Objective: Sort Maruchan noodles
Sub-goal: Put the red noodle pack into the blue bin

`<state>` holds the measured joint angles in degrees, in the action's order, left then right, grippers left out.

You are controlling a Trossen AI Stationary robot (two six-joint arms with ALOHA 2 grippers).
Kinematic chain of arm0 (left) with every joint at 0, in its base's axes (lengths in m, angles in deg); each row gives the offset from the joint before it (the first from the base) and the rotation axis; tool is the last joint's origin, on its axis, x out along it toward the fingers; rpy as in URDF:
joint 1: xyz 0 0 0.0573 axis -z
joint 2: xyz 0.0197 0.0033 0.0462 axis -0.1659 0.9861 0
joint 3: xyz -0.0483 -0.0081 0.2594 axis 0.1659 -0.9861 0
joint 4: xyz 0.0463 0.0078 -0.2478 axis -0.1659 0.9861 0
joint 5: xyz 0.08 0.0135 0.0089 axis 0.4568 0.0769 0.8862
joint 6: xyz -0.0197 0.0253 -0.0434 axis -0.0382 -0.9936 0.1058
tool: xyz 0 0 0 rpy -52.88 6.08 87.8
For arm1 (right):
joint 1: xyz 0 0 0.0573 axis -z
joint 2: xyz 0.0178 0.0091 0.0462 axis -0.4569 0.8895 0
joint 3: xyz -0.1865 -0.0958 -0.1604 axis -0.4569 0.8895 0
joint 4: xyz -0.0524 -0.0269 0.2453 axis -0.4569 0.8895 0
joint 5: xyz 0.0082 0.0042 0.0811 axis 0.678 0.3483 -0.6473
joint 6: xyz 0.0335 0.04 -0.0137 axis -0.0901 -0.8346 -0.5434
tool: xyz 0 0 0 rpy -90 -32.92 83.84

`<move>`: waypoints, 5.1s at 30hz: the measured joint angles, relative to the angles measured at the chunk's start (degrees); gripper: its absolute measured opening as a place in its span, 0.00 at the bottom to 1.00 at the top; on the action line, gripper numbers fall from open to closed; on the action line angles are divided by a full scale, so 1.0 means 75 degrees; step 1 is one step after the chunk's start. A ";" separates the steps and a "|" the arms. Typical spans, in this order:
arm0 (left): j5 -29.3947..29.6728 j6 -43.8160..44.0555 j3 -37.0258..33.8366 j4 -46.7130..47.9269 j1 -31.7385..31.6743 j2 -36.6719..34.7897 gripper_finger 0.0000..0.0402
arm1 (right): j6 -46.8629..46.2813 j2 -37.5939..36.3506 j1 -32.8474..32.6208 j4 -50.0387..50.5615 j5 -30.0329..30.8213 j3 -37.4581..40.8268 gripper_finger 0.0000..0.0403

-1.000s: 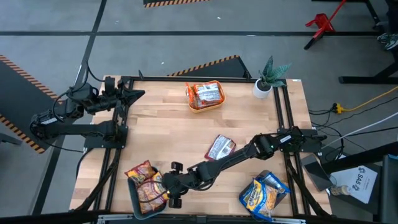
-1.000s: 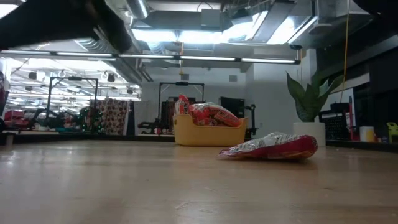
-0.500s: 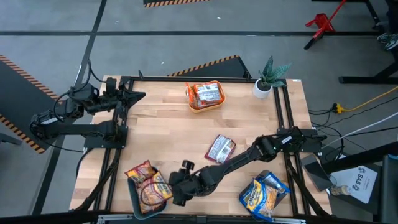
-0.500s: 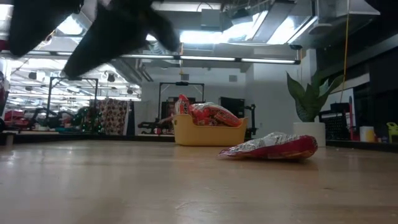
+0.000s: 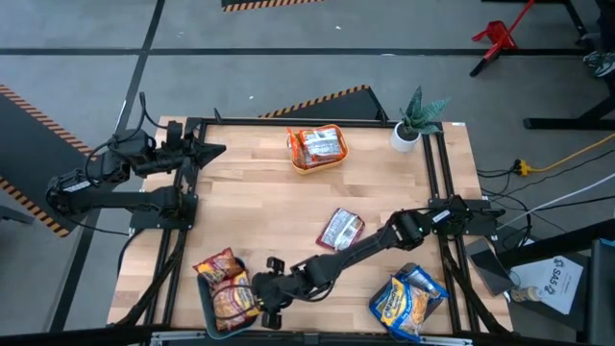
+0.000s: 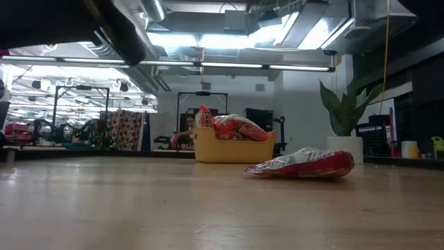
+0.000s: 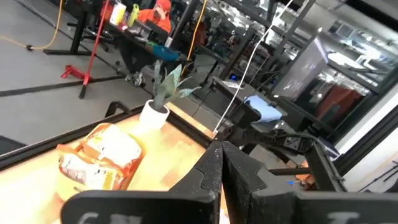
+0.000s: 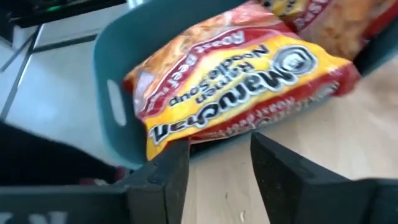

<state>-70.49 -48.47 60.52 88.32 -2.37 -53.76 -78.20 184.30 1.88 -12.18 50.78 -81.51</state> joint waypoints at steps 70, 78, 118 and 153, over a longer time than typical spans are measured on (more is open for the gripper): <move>0.0260 0.2008 0.2940 0.2195 0.7597 0.9675 0.00 | -0.2553 -0.3789 -0.2275 0.5216 0.6017 -0.0074 0.01; 0.0211 0.1993 0.3972 0.4053 0.8239 0.9652 0.00 | -0.2550 -0.3786 -0.2272 0.5216 0.6019 -0.0073 0.01; -0.0743 -0.1669 0.3611 0.0848 0.3604 0.6801 0.28 | -0.7852 -0.7508 0.1520 0.6384 0.1643 0.7327 0.61; -0.3218 -0.0212 0.0678 -0.6054 0.1134 1.1659 0.28 | -1.0244 -0.7164 0.1528 -0.2967 0.1457 1.2534 0.80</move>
<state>-94.62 -50.06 65.61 42.92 6.13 33.69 -155.03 130.57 13.34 -34.43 61.71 12.50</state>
